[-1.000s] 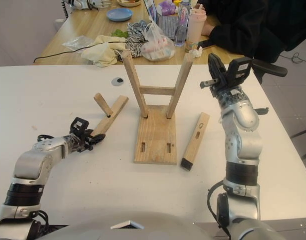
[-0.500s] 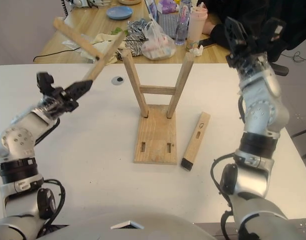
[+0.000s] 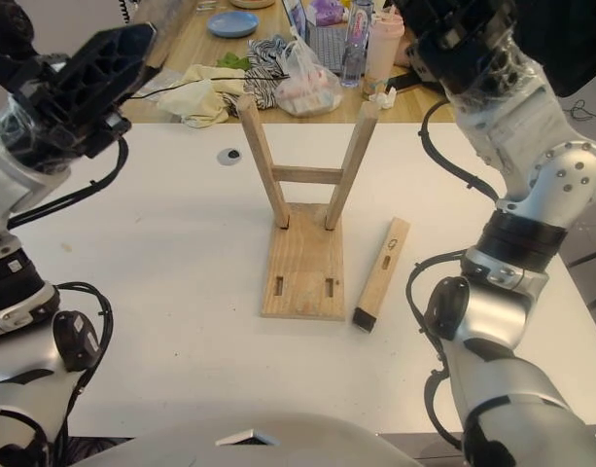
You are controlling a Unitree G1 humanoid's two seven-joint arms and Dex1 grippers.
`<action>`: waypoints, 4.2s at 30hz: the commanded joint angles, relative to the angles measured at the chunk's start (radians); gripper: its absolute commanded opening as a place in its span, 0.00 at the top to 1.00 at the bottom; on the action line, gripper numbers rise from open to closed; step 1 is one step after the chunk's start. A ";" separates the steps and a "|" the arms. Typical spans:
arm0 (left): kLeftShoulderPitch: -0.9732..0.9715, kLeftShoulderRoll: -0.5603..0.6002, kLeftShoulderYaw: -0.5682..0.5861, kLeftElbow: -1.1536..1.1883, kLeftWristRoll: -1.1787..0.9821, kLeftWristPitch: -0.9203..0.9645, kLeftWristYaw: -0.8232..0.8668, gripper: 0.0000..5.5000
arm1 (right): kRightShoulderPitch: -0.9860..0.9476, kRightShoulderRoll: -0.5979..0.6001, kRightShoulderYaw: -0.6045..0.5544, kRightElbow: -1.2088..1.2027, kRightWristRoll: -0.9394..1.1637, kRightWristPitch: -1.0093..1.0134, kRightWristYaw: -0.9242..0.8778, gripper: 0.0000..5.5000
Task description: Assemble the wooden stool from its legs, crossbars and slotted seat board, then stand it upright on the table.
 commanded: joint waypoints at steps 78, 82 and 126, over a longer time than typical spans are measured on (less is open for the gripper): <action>0.445 0.146 -0.469 0.077 0.920 -0.311 -0.354 0.40 | 0.547 -0.185 0.271 -0.185 -0.604 -0.338 0.602 0.62; 0.452 0.154 -0.468 0.085 0.925 -0.316 -0.364 0.40 | 0.558 -0.206 0.279 -0.174 -0.627 -0.344 0.630 0.63; 0.636 0.050 -0.462 -0.053 0.961 -0.306 -0.200 0.40 | 0.464 -0.649 0.678 -0.236 -1.068 -0.484 0.981 0.63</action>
